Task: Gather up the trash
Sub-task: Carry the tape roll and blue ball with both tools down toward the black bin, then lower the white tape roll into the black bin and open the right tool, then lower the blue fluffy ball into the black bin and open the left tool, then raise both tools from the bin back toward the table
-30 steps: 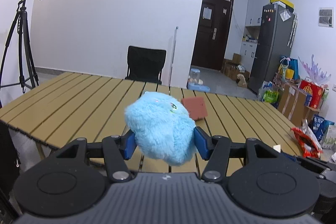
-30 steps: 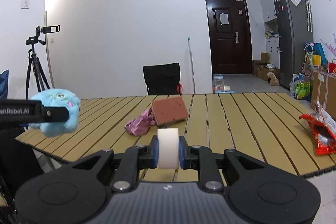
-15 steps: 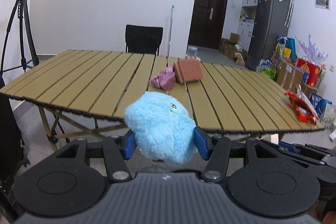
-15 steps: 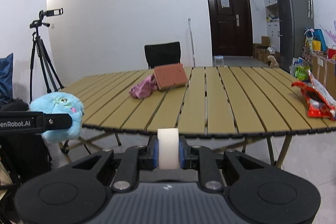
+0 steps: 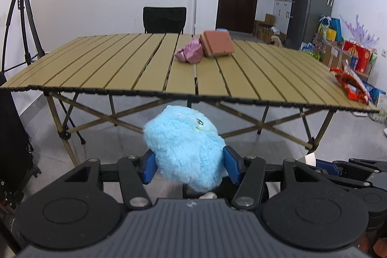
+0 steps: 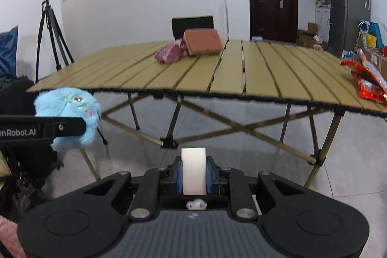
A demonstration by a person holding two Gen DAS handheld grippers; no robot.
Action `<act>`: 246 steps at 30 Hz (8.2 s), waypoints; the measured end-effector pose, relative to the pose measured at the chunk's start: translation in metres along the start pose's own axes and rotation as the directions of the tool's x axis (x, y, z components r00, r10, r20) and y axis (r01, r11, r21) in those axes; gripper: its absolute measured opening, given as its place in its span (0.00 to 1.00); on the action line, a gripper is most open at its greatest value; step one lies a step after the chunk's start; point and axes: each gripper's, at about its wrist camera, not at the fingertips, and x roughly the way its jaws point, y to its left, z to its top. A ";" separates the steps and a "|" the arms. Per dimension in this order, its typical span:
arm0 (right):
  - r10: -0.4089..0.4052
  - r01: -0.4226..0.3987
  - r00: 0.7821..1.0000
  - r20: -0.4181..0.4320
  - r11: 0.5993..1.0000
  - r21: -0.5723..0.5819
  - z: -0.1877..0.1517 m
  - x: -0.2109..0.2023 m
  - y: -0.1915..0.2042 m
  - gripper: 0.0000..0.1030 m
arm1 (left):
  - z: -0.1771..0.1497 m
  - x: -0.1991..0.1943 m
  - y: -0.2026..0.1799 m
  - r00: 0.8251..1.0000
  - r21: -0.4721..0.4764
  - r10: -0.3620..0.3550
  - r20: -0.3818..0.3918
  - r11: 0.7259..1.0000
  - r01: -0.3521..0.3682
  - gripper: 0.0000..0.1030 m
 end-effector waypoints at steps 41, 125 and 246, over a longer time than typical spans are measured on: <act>0.011 -0.012 0.917 -0.399 1.000 0.001 -0.057 0.123 0.020 0.17 | -0.064 0.089 0.071 0.950 -0.013 0.123 -0.286 0.991 -0.132 0.55; -0.099 0.153 0.930 -0.354 0.980 0.128 -0.028 0.151 -0.022 1.00 | -0.034 0.114 0.018 0.957 -0.017 0.083 -0.277 0.996 -0.091 0.55; 0.028 -0.038 0.984 0.175 0.998 0.058 0.178 0.127 -0.062 1.00 | 0.135 0.129 0.030 0.987 -0.103 0.161 0.010 0.982 -0.159 1.00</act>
